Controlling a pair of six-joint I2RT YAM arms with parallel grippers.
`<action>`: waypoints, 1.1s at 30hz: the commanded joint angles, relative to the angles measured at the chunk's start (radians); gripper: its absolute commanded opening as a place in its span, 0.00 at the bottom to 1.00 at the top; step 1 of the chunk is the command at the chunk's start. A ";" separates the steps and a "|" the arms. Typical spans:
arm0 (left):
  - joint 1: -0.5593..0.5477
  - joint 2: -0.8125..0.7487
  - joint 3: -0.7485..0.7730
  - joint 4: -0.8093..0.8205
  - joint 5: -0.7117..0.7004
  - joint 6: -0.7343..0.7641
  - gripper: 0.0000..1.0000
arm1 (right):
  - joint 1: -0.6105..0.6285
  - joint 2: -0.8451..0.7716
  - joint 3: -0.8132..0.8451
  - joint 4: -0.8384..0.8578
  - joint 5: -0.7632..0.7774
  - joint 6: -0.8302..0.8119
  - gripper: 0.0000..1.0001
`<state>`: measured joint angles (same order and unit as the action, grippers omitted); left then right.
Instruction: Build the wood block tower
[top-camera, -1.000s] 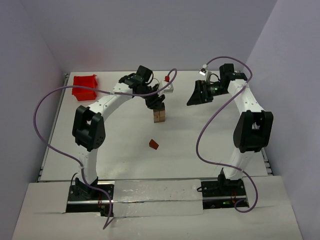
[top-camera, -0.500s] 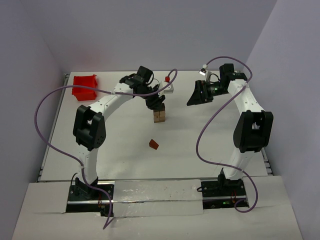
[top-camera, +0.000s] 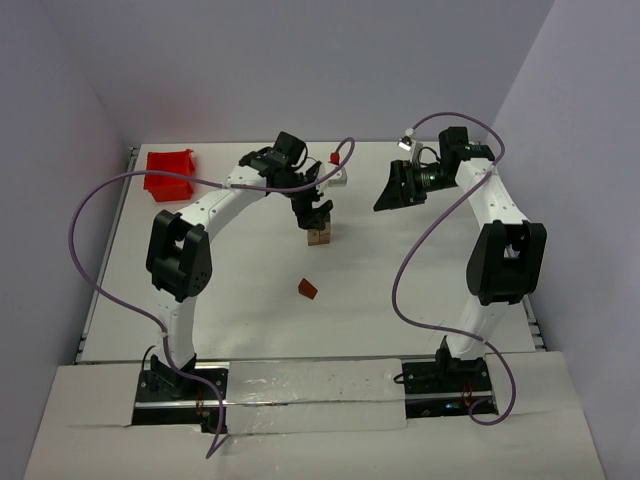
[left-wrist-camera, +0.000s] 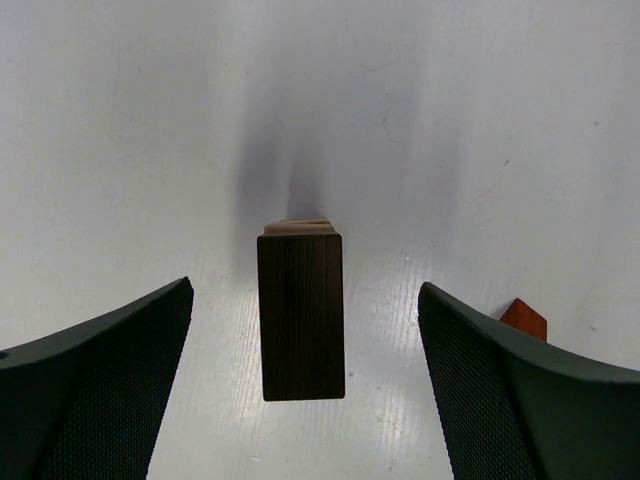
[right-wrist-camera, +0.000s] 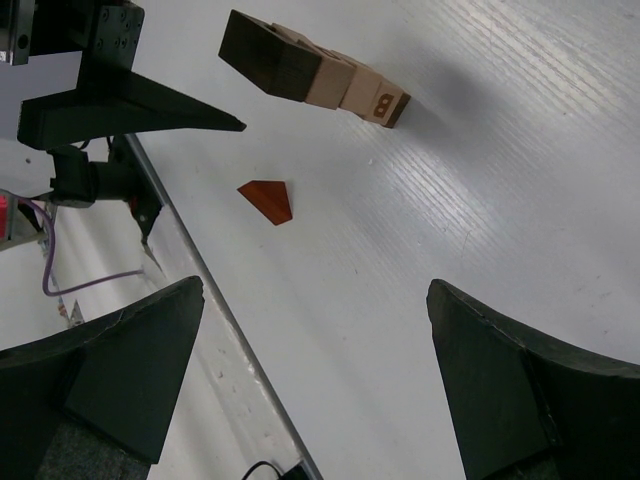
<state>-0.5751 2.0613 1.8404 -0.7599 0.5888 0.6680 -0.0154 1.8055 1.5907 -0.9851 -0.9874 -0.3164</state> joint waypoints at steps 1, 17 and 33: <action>-0.006 -0.006 0.066 0.020 0.037 -0.009 0.99 | 0.009 0.007 0.048 -0.006 -0.010 -0.022 1.00; 0.006 -0.414 -0.149 0.033 -0.003 -0.053 0.99 | 0.009 -0.034 0.025 -0.030 0.070 -0.122 1.00; -0.203 -0.491 -0.497 -0.096 -0.130 0.166 0.74 | 0.008 -0.138 -0.127 -0.038 0.203 -0.257 1.00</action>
<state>-0.7490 1.4999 1.3169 -0.9144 0.5036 0.8423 -0.0109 1.7360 1.4979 -1.0192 -0.8140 -0.5404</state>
